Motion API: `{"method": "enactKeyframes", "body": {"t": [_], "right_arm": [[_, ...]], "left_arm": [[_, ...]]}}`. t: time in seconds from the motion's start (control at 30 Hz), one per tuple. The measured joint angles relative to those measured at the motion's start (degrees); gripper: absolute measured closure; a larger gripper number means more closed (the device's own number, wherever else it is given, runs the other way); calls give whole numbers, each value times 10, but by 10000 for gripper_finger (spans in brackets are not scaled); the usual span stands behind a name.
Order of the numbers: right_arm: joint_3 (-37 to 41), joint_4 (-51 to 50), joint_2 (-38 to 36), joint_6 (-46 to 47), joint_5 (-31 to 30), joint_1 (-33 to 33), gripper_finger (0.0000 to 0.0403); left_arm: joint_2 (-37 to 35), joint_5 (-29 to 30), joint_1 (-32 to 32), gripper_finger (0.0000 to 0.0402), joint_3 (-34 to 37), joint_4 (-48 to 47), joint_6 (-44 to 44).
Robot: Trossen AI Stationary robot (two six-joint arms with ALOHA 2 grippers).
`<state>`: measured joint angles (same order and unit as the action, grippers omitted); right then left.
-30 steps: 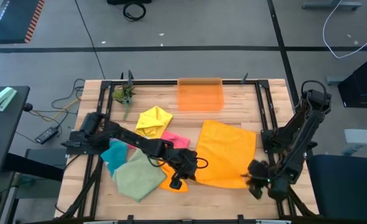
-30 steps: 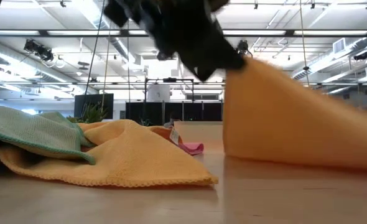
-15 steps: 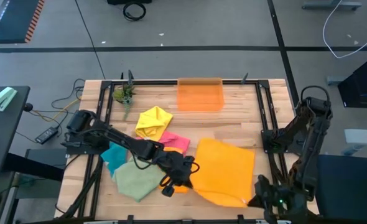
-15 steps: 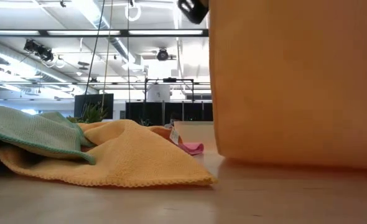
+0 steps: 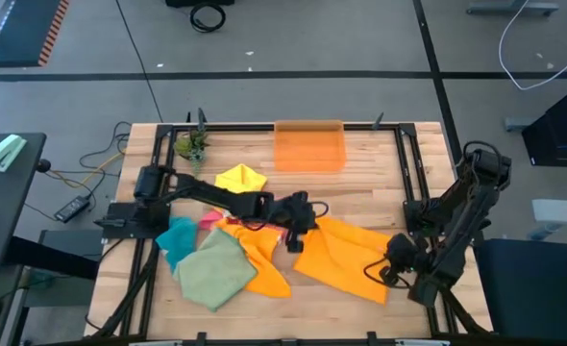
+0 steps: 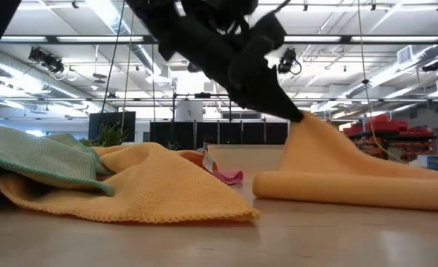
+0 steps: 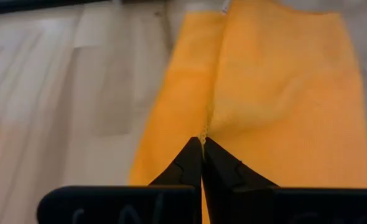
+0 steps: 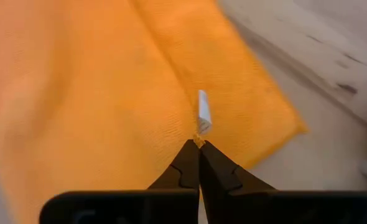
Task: Fold microfiber towels
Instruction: Fold the left orange microfiber cloth
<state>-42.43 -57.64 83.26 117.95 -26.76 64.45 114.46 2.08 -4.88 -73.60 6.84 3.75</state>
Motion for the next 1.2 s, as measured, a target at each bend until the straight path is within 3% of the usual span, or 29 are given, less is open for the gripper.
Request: {"method": "enactKeyframes", "body": {"t": [0.4, 0.87, 1.07, 1.2], "right_arm": [[22, -46, 0, 65, 23, 1, 398], [22, -70, 0, 41, 68, -44, 398], [22, -83, 0, 36, 74, -52, 398], [22, -83, 0, 35, 74, -52, 391]], "left_arm": [[0, -2, 43, 394, 0, -8, 4], [0, -1, 47, 381, 0, 1, 5], [0, -1, 48, 395, 0, 2, 5], [0, 2, 48, 365, 0, 2, 4]]}}
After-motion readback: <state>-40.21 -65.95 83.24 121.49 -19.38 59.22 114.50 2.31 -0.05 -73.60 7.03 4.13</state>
